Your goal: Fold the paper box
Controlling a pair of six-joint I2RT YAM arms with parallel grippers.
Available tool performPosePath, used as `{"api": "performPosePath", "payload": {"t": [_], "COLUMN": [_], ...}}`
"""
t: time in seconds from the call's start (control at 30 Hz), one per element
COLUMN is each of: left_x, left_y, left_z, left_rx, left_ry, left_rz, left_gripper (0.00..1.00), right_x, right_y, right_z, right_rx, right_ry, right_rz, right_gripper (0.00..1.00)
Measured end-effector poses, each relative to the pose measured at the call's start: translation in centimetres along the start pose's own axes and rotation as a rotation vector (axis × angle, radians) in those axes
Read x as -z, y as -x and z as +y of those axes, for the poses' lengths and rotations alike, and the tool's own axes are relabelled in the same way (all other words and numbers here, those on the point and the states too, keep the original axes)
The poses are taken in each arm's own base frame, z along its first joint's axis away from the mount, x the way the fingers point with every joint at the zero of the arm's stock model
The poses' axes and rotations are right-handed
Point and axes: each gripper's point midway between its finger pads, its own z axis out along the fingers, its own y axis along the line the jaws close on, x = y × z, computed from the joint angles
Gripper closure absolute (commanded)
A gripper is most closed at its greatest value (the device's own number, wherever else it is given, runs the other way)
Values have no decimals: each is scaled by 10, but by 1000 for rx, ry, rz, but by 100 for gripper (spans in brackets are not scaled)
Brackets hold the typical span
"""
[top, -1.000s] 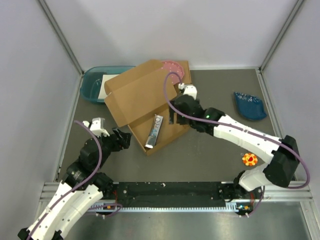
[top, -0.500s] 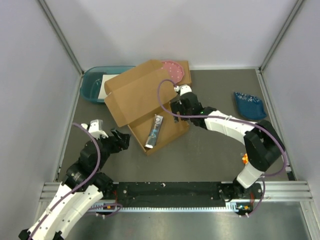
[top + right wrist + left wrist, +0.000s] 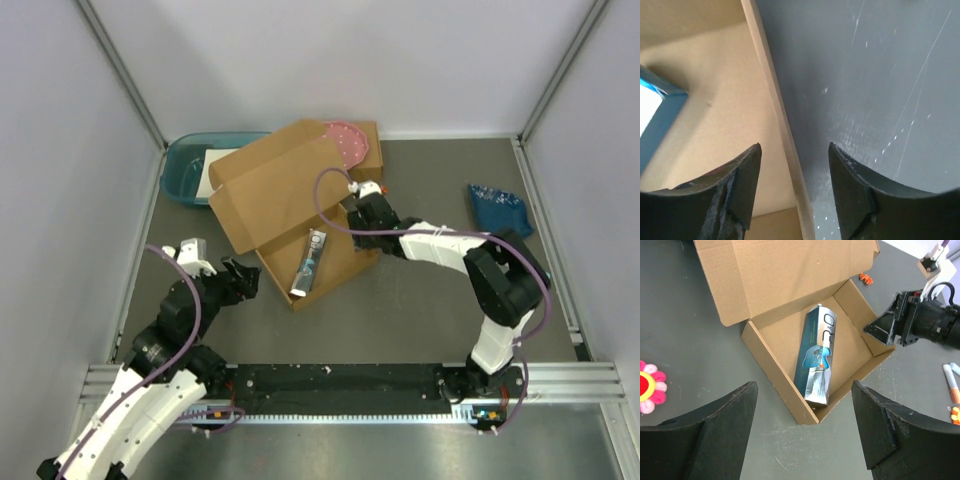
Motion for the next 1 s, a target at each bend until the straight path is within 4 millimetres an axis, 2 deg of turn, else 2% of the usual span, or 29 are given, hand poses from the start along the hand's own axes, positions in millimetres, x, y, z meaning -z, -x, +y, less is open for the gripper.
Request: {"api": "performPosePath", "payload": {"t": [0.1, 0.2, 0.3, 0.6, 0.73, 0.83, 0.87, 0.97, 1.0], "left_x": [-4, -7, -10, -24, -33, -39, -41, -44, -46], "left_y": [-1, 1, 4, 13, 15, 21, 23, 34, 40], "left_z": [0, 0, -2, -8, -9, -10, -10, -14, -16], "left_rx": [-20, -31, -37, -60, -77, -89, -93, -101, -103], "left_ry": [16, 23, 20, 39, 61, 80, 87, 99, 104], "left_rz": [18, 16, 3, -2, -1, -9, -14, -39, -53], "left_gripper": [18, 17, 17, 16, 16, 15, 15, 14, 14], "right_x": [0, 6, 18, 73, 91, 103, 106, 114, 116], "right_y": [-29, -59, -65, -89, -107, -121, -126, -131, -128], "right_z": [-3, -9, -13, -30, -29, -26, -26, -30, -33], "right_rx": [-25, -53, -79, -186, -229, -257, -268, -292, -294], "right_ry": [-1, -7, -8, -2, 14, 35, 38, 25, 14], "right_rz": [43, 90, 76, 20, 16, 16, 18, 17, 5], "right_gripper": [66, 69, 71, 67, 67, 54, 45, 36, 36]}}
